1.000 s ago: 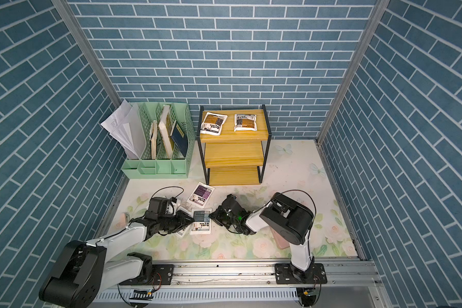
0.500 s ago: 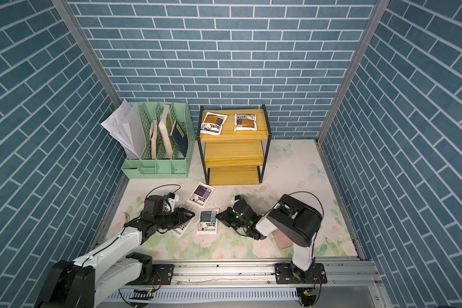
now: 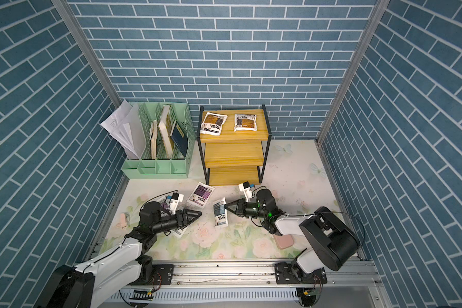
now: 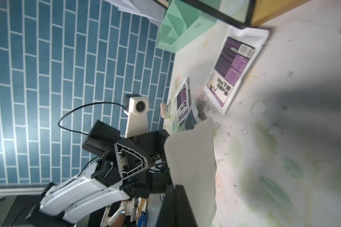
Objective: Place the bagged coffee beans on the shelf by color
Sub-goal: Pick up the coffee beans at the center of the board.
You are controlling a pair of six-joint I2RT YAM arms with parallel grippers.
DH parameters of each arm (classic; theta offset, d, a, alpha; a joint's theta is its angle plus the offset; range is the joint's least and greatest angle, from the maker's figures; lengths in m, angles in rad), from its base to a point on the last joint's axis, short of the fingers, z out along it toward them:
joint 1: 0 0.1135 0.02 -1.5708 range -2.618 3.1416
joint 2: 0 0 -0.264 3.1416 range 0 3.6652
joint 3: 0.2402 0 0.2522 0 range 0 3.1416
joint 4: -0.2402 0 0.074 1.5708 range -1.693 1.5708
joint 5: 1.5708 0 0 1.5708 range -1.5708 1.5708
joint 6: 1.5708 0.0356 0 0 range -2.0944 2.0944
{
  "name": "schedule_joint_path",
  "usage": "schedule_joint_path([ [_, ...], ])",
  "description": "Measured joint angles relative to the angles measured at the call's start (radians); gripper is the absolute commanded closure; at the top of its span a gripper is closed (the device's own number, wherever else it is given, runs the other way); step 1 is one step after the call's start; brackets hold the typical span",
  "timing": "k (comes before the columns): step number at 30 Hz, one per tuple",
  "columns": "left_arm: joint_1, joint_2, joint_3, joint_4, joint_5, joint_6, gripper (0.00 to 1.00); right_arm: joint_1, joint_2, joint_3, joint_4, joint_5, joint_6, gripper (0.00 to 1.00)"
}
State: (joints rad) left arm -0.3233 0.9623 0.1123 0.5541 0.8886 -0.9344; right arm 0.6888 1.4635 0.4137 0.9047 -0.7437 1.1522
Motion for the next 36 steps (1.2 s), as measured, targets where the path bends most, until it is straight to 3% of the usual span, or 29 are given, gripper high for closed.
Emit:
schedule_joint_path([
  [6,-0.154,0.097,0.0,0.285,-0.015,-0.091,0.22,-0.027,-0.041,0.044,0.002,-0.085,-0.006,1.0],
  [13,-0.231,0.235,0.009,0.484,-0.055,-0.141,0.16,-0.029,-0.042,0.048,0.068,-0.139,0.022,1.0],
  [24,-0.245,0.302,0.061,0.566,-0.09,-0.13,0.05,-0.03,-0.072,0.048,0.127,-0.166,0.073,1.0],
  [36,-0.248,0.337,0.061,0.633,-0.106,-0.136,0.09,-0.034,-0.106,0.047,0.129,-0.174,0.082,1.0],
])
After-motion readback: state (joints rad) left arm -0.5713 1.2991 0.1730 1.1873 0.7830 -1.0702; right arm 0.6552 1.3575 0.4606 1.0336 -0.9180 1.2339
